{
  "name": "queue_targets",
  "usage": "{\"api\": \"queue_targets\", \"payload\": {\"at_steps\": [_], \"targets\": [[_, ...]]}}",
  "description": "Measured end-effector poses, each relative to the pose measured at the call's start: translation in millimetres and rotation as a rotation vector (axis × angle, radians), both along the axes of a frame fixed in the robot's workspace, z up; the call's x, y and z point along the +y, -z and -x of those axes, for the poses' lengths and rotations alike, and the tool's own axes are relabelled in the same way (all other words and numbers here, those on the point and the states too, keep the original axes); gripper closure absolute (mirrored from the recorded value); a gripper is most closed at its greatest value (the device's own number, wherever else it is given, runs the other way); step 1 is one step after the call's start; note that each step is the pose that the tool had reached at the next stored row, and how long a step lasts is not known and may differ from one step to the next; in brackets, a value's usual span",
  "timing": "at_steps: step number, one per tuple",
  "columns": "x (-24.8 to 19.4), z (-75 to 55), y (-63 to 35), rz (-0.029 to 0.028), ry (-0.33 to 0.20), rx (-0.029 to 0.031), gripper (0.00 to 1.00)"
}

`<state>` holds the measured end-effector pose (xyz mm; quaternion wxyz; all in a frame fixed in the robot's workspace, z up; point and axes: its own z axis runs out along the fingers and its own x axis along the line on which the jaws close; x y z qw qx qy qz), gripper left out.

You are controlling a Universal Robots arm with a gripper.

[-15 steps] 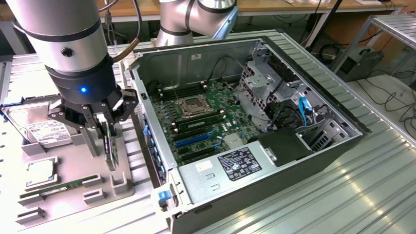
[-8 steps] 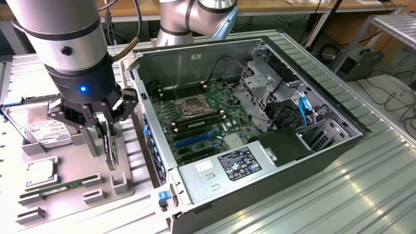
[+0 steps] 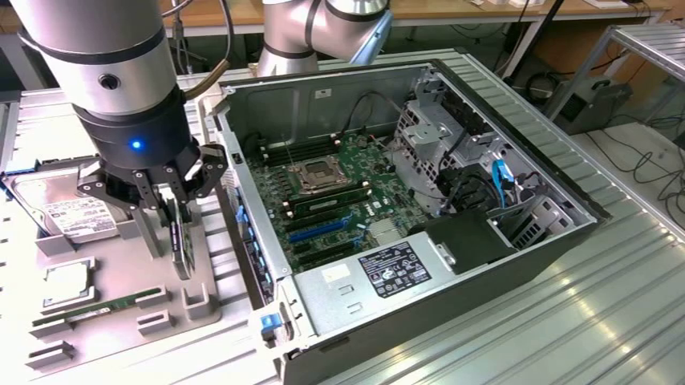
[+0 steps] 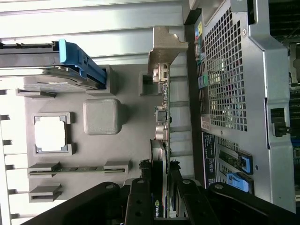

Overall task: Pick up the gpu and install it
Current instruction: 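Pick up the gpu and move the gpu toward the slot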

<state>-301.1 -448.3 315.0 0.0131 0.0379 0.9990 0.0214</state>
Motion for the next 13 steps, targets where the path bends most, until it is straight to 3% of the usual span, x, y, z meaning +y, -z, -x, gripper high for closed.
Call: {"api": "queue_targets", "payload": {"at_steps": [13], "targets": [[0.0,0.0,-2.4,0.0,0.0,0.0,0.74]]}}
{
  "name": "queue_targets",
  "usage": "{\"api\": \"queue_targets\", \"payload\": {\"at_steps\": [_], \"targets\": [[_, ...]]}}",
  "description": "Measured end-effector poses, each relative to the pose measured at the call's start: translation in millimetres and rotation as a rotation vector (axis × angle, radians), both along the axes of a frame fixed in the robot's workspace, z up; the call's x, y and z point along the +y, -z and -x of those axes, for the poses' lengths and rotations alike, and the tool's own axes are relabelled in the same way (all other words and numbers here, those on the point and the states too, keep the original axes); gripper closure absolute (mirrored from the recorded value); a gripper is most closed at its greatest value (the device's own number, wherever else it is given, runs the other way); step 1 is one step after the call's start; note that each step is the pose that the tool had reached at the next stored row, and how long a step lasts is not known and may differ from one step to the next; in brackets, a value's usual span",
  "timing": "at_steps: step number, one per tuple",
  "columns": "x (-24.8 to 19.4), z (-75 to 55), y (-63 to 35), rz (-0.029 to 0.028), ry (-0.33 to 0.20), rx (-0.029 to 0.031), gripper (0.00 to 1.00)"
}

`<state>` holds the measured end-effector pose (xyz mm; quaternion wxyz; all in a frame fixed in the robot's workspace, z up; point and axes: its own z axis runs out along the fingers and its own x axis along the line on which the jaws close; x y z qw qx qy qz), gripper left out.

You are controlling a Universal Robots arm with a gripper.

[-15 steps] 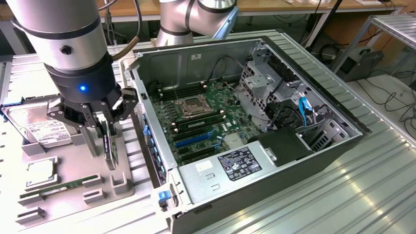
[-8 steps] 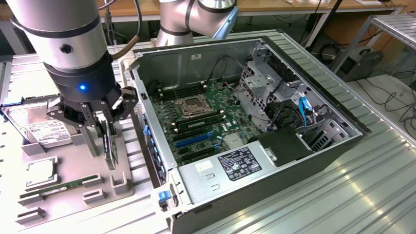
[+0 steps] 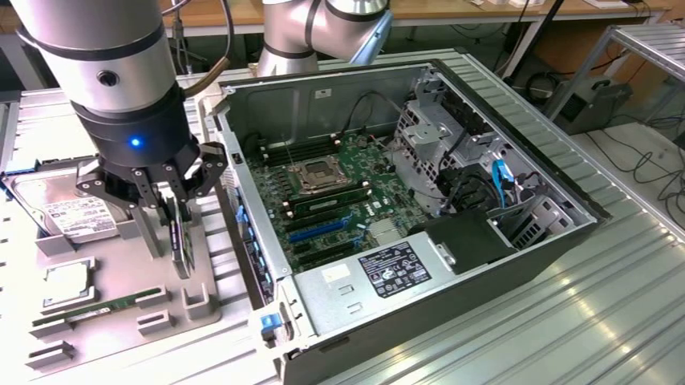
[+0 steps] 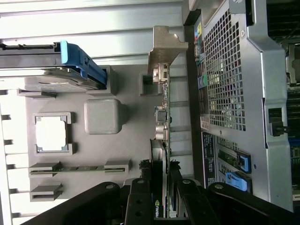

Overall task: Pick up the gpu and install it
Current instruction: 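Pick up the gpu and move the gpu toward the slot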

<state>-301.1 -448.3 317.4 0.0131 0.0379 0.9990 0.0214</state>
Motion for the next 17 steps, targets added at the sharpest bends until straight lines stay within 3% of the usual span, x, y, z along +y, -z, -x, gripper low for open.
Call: {"api": "queue_targets", "payload": {"at_steps": [17], "targets": [[0.0,0.0,-3.8,0.0,0.0,0.0,0.74]]}}
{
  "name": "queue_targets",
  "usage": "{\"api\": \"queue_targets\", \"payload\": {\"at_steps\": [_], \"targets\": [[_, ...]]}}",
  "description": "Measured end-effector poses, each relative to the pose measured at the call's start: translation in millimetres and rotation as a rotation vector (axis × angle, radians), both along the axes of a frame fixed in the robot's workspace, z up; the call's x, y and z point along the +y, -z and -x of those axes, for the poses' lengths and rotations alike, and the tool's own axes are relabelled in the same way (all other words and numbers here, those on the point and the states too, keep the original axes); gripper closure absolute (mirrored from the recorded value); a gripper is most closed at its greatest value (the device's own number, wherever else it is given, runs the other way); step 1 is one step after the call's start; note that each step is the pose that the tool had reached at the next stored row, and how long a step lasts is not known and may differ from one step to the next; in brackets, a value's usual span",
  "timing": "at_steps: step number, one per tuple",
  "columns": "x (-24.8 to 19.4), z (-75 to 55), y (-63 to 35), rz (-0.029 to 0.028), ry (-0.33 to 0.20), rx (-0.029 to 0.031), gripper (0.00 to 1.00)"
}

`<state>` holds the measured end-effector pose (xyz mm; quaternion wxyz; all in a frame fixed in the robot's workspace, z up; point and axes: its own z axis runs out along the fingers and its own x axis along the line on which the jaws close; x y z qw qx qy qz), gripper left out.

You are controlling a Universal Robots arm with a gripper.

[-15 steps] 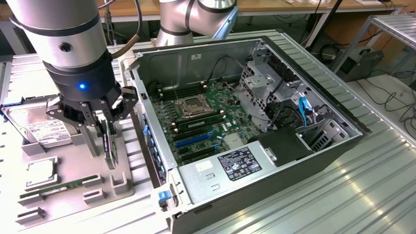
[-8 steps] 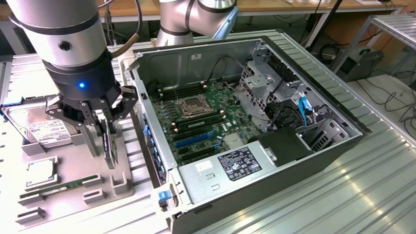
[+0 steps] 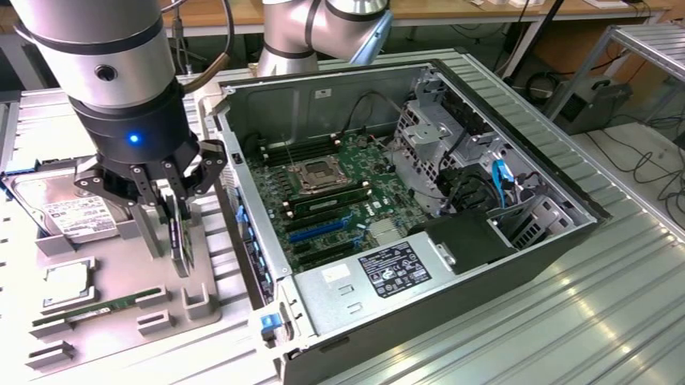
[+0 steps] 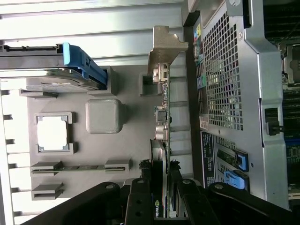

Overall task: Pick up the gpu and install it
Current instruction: 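Pick up the gpu and move the gpu toward the slot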

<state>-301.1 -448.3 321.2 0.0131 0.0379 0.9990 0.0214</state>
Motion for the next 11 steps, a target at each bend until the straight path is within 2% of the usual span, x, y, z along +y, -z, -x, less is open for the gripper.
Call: {"api": "queue_targets", "payload": {"at_steps": [11], "targets": [[0.0,0.0,-2.8,0.0,0.0,0.0,0.74]]}}
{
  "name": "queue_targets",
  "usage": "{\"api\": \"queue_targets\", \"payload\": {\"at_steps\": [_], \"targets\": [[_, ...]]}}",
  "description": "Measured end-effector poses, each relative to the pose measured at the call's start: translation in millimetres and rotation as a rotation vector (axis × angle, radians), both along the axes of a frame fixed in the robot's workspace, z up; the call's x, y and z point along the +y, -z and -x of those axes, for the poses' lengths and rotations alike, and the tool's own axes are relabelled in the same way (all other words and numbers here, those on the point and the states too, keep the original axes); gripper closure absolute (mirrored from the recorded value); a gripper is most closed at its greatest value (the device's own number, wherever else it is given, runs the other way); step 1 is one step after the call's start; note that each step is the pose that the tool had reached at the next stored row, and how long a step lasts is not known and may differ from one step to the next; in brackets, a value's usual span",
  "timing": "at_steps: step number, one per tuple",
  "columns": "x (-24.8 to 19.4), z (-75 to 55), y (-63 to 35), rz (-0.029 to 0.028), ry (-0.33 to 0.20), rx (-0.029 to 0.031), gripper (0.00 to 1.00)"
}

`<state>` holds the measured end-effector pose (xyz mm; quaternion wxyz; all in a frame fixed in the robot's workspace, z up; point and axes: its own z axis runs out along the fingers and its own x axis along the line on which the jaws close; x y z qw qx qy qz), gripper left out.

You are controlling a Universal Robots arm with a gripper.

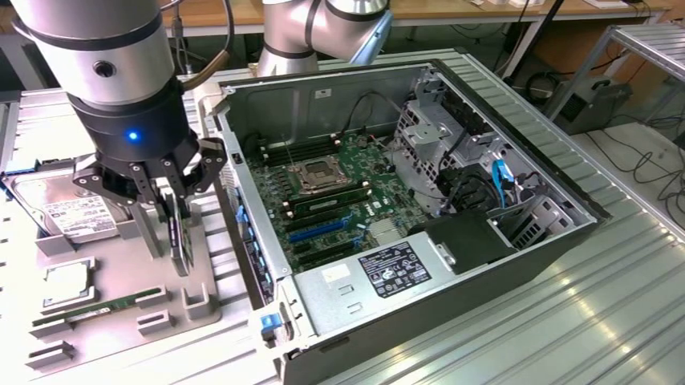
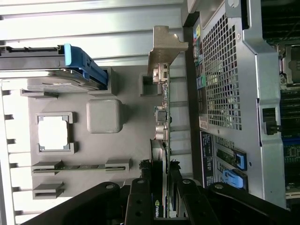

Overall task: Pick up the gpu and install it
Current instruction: 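Pick up the gpu and move the gpu toward the slot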

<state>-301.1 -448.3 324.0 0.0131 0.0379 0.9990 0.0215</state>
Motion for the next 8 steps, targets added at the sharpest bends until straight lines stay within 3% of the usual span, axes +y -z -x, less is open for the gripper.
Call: {"api": "queue_targets", "payload": {"at_steps": [8], "targets": [[0.0,0.0,-2.3,0.0,0.0,-0.0001,0.74]]}}
